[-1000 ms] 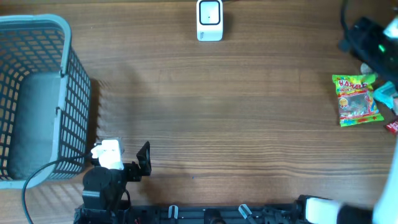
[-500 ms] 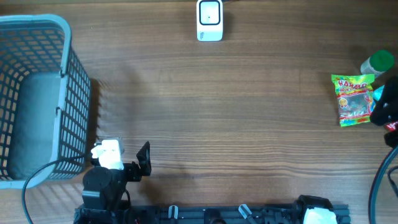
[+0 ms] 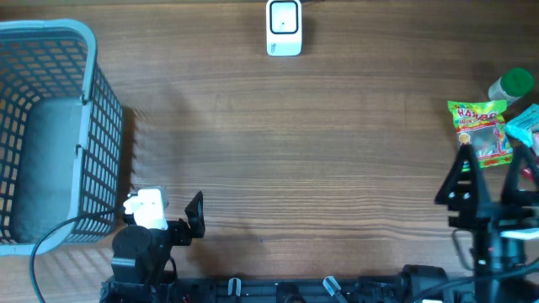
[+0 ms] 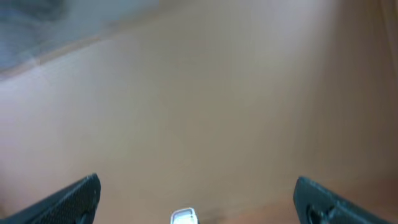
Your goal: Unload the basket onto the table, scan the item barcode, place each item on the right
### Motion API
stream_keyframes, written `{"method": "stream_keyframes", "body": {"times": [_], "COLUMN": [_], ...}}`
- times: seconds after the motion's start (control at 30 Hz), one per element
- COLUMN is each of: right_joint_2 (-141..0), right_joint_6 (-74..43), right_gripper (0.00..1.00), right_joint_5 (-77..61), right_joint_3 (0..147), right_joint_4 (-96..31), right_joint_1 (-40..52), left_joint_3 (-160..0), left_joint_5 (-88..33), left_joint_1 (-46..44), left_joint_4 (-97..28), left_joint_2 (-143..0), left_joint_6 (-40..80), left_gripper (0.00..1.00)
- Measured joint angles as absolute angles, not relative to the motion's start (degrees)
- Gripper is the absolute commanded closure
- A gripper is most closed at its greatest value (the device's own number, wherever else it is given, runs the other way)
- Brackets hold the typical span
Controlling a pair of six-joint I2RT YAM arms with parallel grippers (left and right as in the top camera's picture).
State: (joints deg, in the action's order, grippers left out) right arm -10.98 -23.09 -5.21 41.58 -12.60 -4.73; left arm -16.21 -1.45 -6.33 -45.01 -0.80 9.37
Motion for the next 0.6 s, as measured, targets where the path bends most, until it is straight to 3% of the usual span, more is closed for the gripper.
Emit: {"method": "stream_keyframes", "body": {"times": [0.23, 0.6], "right_joint_2": [-1.26, -1.1], "right_joint_6": [-27.88, -30.22], "right_gripper": [0.0, 0.0], "right_joint_5": [-5.48, 2.28], "right_joint_3": [19.05, 2.02], "right_joint_4": [2.74, 8.27], "right_joint_1": [-4.25, -0.8], "left_joint_3": [-16.21, -16.21], "left_joint_5": [-1.45, -1.45], "left_joint_1": [-6.33, -6.33], "left_joint_4": [-45.01, -45.01], "left_joint_2": [-0.8, -0.8], "left_joint_6": [9.37, 9.37], "left_gripper": [0.0, 0.0]}}
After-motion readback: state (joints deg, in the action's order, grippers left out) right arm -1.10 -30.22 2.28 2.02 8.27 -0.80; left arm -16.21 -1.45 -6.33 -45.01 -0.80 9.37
